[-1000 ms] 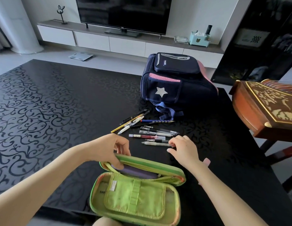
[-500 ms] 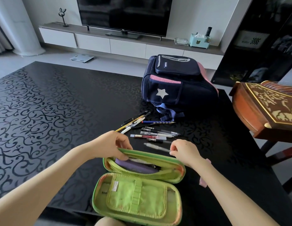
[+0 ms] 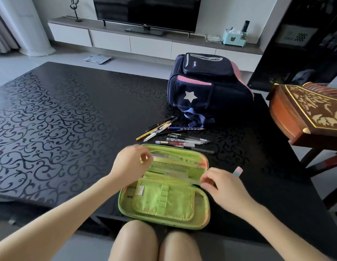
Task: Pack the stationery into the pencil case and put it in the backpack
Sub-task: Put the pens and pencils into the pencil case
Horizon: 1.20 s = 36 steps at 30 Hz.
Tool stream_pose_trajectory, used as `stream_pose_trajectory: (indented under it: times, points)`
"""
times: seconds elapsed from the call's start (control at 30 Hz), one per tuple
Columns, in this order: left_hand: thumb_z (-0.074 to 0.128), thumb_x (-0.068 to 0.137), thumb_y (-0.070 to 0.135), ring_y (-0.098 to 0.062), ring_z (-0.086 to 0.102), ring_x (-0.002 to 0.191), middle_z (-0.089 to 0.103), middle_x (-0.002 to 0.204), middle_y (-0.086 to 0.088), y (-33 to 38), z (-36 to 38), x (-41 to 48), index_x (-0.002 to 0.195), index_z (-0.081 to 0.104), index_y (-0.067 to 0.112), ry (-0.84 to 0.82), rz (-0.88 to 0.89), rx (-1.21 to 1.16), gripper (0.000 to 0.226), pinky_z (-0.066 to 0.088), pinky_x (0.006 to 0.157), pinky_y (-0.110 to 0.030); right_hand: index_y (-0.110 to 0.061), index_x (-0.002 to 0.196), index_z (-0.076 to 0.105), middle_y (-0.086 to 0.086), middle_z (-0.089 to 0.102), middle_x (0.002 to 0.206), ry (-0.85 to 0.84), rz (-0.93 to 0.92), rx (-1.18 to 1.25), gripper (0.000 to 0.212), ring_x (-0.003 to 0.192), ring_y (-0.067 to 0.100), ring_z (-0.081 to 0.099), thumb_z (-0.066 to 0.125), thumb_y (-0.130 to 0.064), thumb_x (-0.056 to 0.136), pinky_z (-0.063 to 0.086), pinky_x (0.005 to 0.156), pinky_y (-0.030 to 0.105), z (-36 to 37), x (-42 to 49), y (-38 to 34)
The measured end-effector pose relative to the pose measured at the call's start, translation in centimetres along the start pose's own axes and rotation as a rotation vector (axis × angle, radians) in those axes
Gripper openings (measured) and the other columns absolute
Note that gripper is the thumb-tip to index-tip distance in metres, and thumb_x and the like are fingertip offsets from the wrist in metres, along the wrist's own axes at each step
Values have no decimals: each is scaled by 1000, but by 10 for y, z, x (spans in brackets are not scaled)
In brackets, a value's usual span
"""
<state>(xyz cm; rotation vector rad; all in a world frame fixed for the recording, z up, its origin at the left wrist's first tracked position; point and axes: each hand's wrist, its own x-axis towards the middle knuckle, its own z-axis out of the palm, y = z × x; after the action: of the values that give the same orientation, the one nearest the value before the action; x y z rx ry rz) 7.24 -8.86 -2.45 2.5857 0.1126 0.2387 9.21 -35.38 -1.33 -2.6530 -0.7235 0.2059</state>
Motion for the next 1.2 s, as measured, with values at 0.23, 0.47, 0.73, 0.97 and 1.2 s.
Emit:
stream_pose_trajectory:
  times: [0.23,0.47,0.73,0.97,1.2]
  points:
    - [62,87,19,-13,66,87,73,93,-7,38,6,-41,91,72,17,-288,-315,-845,11,54,86,-31,-7,79,67,2,65,63,-139,264,890,14,59,12,61,60,-14,89,46,51,24,40,-10,-61]
    - [60,87,19,-16,53,60,61,70,1,22,-8,-35,84,63,15,-134,-79,-469,6,53,64,-29,-18,82,71,-4,71,77,29,186,509,14,74,12,67,59,-23,89,54,73,35,37,-11,-53]
    - [64,84,22,-17,46,86,49,81,5,-21,-4,-34,92,72,22,-282,225,114,11,47,77,-39,-20,98,70,-9,69,98,47,124,142,18,92,8,61,55,-26,90,46,79,22,43,-17,-29]
    - [60,83,23,-14,49,90,44,79,13,-23,-5,-30,88,71,27,-443,241,298,13,47,78,-33,-21,98,70,-10,66,95,93,38,111,17,87,8,53,56,-26,90,43,77,21,49,-5,-30]
    - [61,82,27,-12,56,92,52,85,10,-20,-7,-32,89,70,29,-590,249,384,11,47,73,-29,-22,97,70,-8,65,92,68,33,86,16,93,11,55,57,-27,89,46,80,26,50,5,-31]
